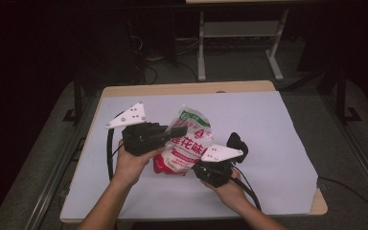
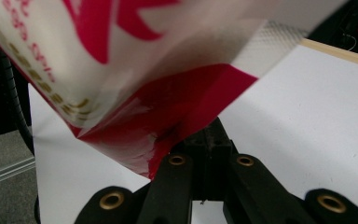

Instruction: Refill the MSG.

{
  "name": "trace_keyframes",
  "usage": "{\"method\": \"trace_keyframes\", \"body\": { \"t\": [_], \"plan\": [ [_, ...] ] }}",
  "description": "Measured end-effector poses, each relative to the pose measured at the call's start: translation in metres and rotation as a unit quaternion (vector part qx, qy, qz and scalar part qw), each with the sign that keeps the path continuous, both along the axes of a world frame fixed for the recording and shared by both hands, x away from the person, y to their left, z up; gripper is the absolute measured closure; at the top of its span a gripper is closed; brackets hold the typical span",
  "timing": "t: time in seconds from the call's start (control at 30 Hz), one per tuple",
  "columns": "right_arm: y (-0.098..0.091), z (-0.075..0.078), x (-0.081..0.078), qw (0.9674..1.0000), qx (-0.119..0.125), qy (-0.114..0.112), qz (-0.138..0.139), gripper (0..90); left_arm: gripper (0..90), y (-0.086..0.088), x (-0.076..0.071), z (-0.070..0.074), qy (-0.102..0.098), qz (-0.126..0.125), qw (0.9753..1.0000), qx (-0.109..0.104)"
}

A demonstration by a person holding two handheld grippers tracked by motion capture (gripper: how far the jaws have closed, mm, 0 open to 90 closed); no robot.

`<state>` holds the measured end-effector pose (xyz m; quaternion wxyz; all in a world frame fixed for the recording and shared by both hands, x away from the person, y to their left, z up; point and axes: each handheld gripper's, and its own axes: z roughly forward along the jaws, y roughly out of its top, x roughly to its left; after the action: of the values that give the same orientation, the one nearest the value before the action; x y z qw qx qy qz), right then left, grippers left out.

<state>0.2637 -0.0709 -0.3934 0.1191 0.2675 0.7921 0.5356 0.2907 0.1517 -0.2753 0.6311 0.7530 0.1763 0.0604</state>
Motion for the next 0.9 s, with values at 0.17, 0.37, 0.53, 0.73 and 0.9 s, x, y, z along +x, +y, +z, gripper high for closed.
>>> {"method": "trace_keyframes", "body": {
  "t": [0.17, 0.37, 0.53, 0.73, 0.9],
  "plan": [
    [0.002, -0.002, -0.004, 1.0000, 0.001, -0.006, 0.001, 90.0, 90.0, -0.008, 0.003, -0.001, 0.005, -0.003, 1.0000, -0.003],
    [0.004, -0.004, -0.006, 1.0000, -0.006, -0.002, 0.004, 90.0, 90.0, -0.018, 0.006, -0.003, 0.012, -0.006, 0.9999, 0.008],
    [0.002, -0.007, -0.007, 0.9999, -0.010, 0.002, 0.003, 90.0, 90.0, -0.027, 0.009, -0.005, 0.017, -0.012, 0.9996, 0.021],
    [0.000, -0.006, -0.009, 0.9999, -0.010, 0.003, -0.002, 90.0, 90.0, -0.033, 0.012, -0.003, 0.024, -0.023, 0.9992, 0.022],
    [0.000, -0.005, -0.011, 0.9999, -0.011, -0.005, -0.005, 90.0, 90.0, -0.039, 0.013, -0.001, 0.024, -0.032, 0.9987, 0.033]
  ]
}}
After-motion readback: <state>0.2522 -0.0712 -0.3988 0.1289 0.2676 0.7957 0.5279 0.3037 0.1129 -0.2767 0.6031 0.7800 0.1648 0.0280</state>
